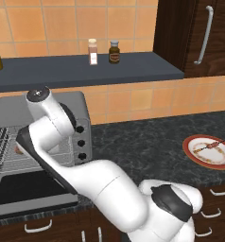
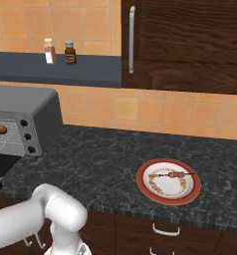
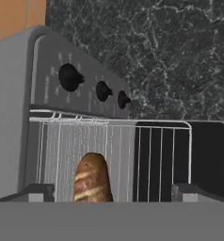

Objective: Pick up the kebab skewer and baguette bread, and place them inside the toaster oven. Close the toaster oven door and start by setting the timer.

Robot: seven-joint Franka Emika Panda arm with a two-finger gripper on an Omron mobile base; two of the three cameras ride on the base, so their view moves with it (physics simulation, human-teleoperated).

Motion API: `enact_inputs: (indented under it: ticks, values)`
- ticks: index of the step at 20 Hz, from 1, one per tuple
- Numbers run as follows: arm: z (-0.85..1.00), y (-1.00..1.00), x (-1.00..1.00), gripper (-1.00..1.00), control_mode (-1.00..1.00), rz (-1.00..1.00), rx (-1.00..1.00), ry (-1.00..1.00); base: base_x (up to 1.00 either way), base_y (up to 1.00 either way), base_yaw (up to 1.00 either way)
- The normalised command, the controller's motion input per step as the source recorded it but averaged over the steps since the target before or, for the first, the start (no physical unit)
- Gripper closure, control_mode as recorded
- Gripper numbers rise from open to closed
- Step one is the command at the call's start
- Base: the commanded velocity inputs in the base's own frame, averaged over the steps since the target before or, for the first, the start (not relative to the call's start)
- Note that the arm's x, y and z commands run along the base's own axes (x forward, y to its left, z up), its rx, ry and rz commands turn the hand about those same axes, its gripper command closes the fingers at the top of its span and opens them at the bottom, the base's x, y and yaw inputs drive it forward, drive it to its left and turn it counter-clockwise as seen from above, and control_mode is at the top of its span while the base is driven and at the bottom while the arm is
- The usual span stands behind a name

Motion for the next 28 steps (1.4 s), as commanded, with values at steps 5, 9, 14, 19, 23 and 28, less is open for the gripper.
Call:
enact_inputs:
  ticks: [5,9,14,19,23,28]
  values:
    - [0.14,-1.0,-0.22,-1.0,-1.0,0.02,0.0,0.02,0.0,0.0,0.0]
    - [0.14,-1.0,-0.09,-1.0,-1.0,0.04,0.0,0.01,0.0,0.0,0.0]
    - [0.03,-1.0,-0.02,-1.0,-1.0,0.03,0.0,0.0,0.0,0.0,0.0]
    - [0.0,-1.0,0.0,-1.0,-1.0,0.02,0.0,0.0,0.0,0.0,0.0]
    - [0.0,-1.0,0.05,-1.0,-1.0,0.05,0.01,0.0,0.0,0.0,0.0]
    - [0.0,-0.99,0.17,-1.0,-1.0,0.07,0.03,0.0,0.0,0.0,0.0]
